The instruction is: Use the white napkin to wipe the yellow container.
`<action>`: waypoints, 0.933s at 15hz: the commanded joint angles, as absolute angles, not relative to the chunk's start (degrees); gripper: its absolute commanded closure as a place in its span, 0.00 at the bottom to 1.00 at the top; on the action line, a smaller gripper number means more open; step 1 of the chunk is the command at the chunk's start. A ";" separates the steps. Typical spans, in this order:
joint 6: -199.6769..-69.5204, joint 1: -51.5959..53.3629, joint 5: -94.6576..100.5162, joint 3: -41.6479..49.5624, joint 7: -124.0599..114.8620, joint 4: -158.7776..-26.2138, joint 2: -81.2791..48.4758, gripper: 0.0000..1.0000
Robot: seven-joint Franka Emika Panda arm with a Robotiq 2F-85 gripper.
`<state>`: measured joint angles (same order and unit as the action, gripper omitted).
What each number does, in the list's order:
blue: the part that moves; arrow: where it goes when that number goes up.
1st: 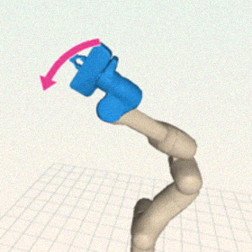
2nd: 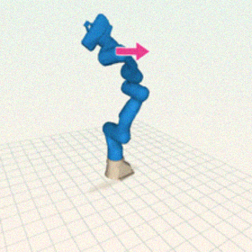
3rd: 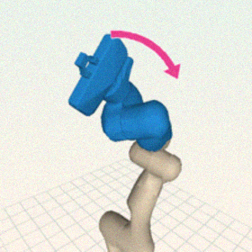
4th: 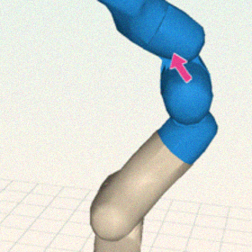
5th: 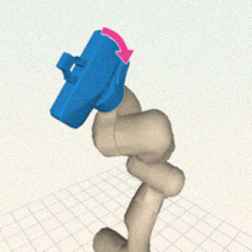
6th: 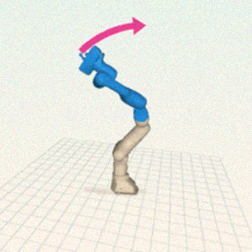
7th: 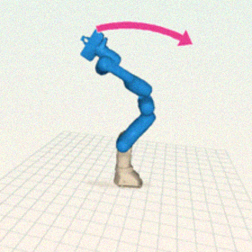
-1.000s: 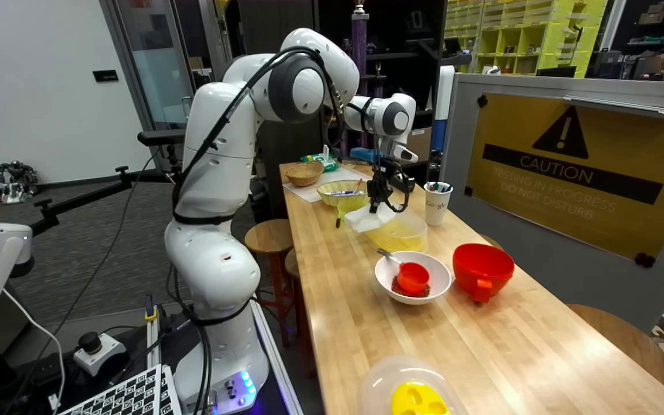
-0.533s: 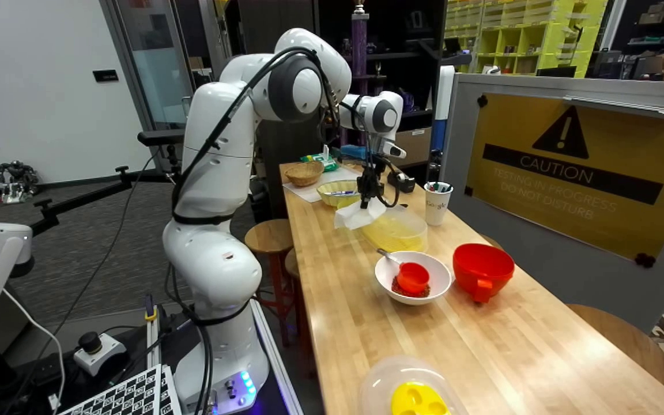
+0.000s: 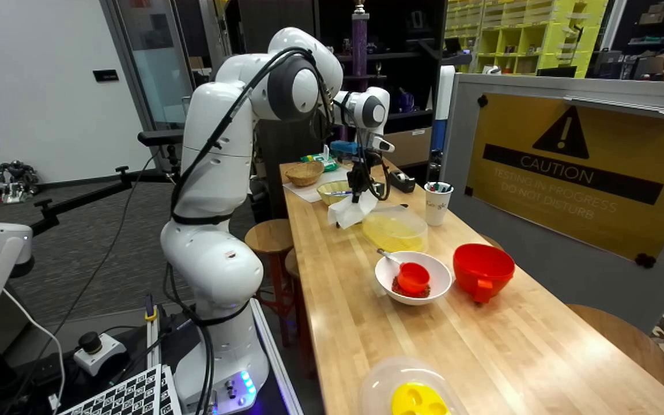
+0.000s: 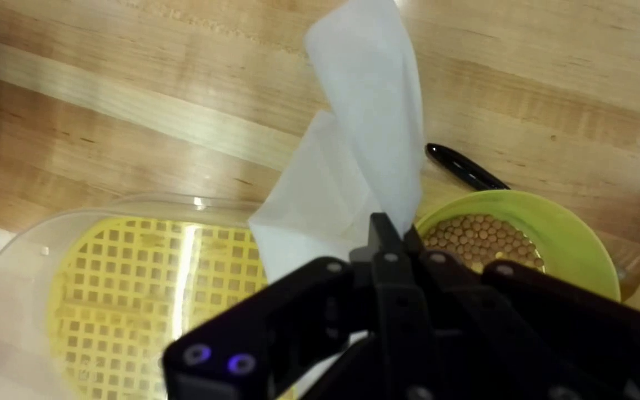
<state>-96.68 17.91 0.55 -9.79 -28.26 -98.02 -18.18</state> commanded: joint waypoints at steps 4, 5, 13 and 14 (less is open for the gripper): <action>-96.42 15.88 0.96 -7.87 -27.15 -98.51 -17.16 1.00; -96.42 15.30 0.88 -7.36 -27.08 -98.61 -17.11 1.00; -96.69 10.31 0.91 -3.28 -27.22 -99.40 -17.49 1.00; -96.70 9.82 0.88 -2.88 -27.28 -99.59 -17.51 1.00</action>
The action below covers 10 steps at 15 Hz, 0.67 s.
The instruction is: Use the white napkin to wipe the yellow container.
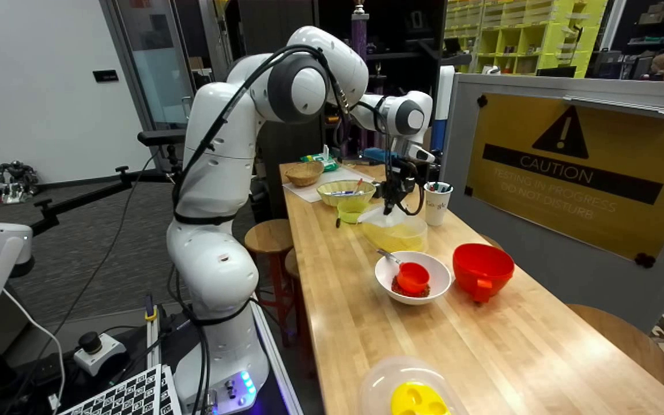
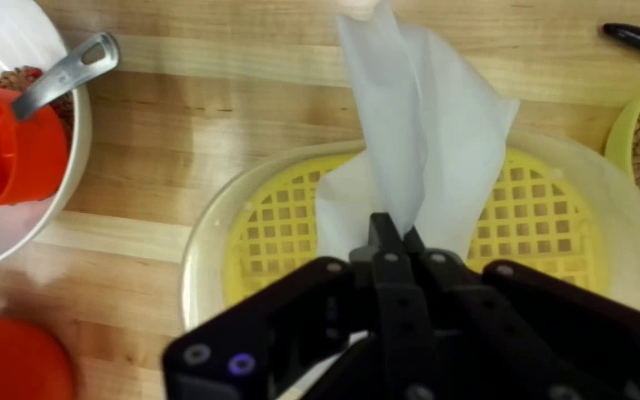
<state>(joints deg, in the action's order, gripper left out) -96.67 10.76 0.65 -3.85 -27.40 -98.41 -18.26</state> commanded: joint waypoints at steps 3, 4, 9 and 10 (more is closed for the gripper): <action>-96.66 8.44 0.64 -1.73 -27.54 -100.06 -17.81 1.00; -96.61 8.06 0.52 -1.42 -27.63 -100.20 -17.83 1.00; -96.70 7.62 0.72 -1.00 -27.78 -100.60 -17.49 1.00; -96.70 7.94 0.82 -1.26 -27.74 -100.66 -17.30 1.00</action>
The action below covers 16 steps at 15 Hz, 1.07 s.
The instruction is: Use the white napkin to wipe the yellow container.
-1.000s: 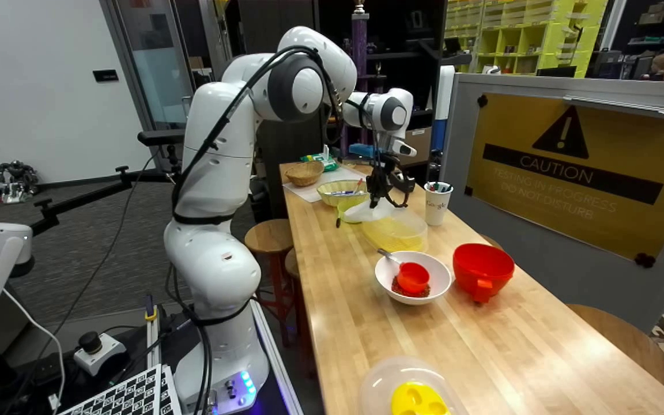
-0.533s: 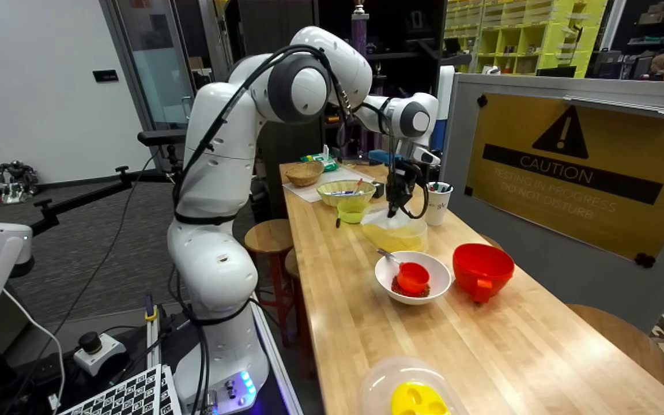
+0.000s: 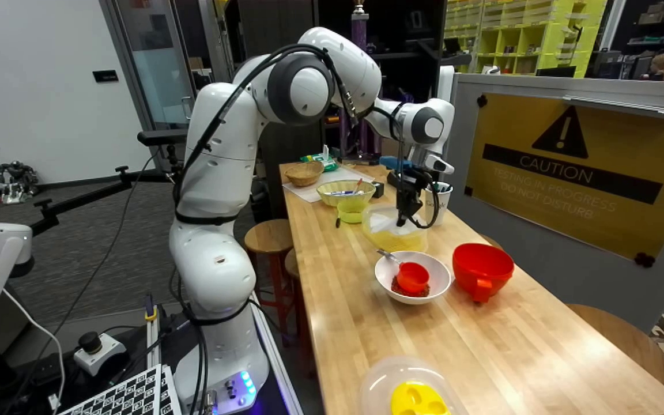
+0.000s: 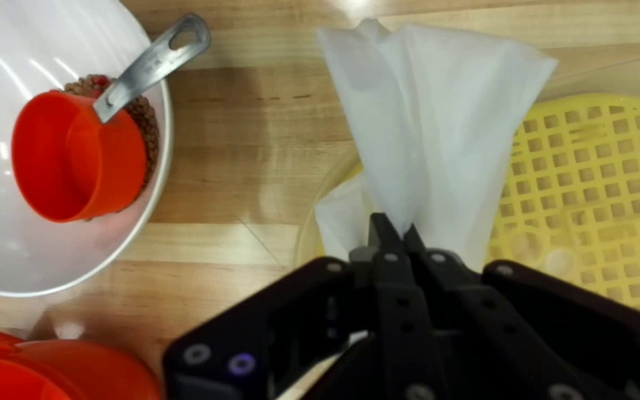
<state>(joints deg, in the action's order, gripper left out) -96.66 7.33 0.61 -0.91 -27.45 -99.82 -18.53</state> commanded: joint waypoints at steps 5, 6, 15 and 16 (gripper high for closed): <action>-96.85 10.54 1.23 -3.37 -27.59 -101.13 -16.69 1.00; -96.83 11.14 1.21 -3.89 -27.49 -101.06 -16.67 1.00; -96.88 15.30 1.31 -7.25 -26.96 -101.07 -16.18 1.00; -96.97 15.56 1.44 -7.53 -26.92 -101.24 -15.98 1.00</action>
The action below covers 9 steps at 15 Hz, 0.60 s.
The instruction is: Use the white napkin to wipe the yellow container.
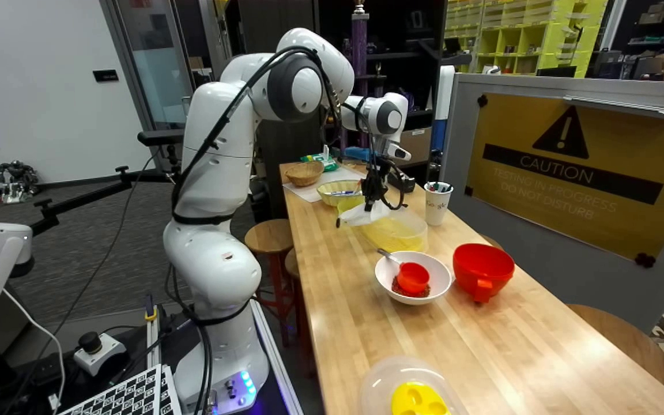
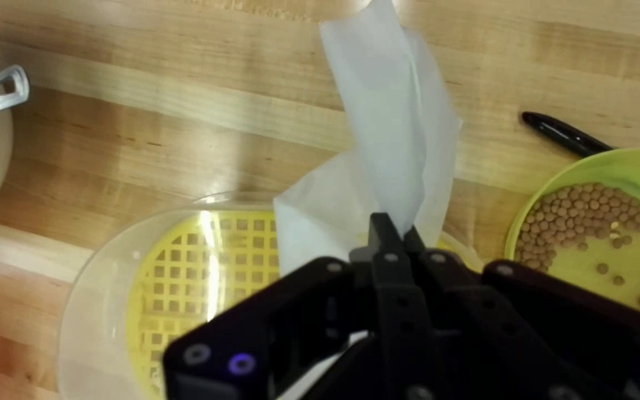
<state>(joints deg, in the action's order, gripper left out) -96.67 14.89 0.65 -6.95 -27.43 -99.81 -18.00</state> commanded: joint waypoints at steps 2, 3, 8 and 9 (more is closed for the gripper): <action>-97.05 15.90 1.57 -7.94 -26.89 -101.35 -15.85 1.00; -96.88 15.93 1.50 -8.00 -26.93 -101.27 -15.90 1.00; -96.74 14.76 1.24 -7.00 -26.83 -100.74 -16.52 1.00; -96.74 14.29 1.27 -6.57 -26.80 -100.66 -16.66 1.00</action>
